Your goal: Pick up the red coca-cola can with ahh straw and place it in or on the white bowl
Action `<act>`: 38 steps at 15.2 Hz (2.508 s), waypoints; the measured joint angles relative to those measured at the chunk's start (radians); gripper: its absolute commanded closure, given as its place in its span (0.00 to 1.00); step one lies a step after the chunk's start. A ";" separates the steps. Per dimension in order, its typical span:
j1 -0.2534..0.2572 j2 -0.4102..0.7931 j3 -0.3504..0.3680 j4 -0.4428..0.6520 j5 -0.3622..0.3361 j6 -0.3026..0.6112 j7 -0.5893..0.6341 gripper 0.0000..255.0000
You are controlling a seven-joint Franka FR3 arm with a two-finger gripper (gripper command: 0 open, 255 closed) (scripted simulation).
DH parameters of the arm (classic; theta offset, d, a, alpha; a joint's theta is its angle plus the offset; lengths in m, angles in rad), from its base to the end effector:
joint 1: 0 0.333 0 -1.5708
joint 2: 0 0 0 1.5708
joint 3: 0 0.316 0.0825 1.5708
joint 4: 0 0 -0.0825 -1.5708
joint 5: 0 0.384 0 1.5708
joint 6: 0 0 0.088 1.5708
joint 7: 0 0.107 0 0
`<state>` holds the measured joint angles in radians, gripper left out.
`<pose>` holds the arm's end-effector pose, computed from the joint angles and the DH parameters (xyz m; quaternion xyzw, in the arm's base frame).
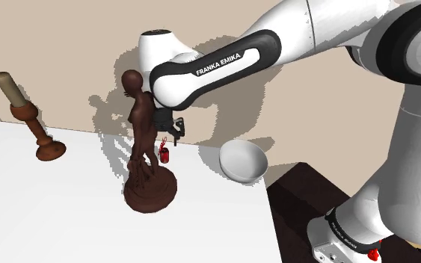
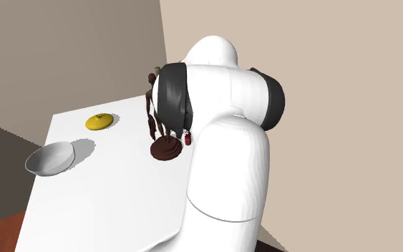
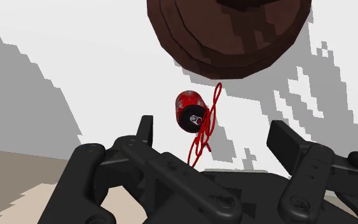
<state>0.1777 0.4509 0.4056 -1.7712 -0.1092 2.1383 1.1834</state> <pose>0.5541 0.3340 0.3208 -0.9584 0.2816 0.0462 0.0091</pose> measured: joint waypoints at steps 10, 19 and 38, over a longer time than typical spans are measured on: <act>0.006 0.028 -0.007 -0.034 -0.009 0.031 0.005 1.00; 0.006 0.028 -0.007 -0.032 -0.009 0.031 0.006 1.00; -0.013 -0.083 0.018 0.058 0.040 -0.166 -0.014 1.00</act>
<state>0.1651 0.3678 0.4240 -1.7128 -0.0695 1.9727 1.1692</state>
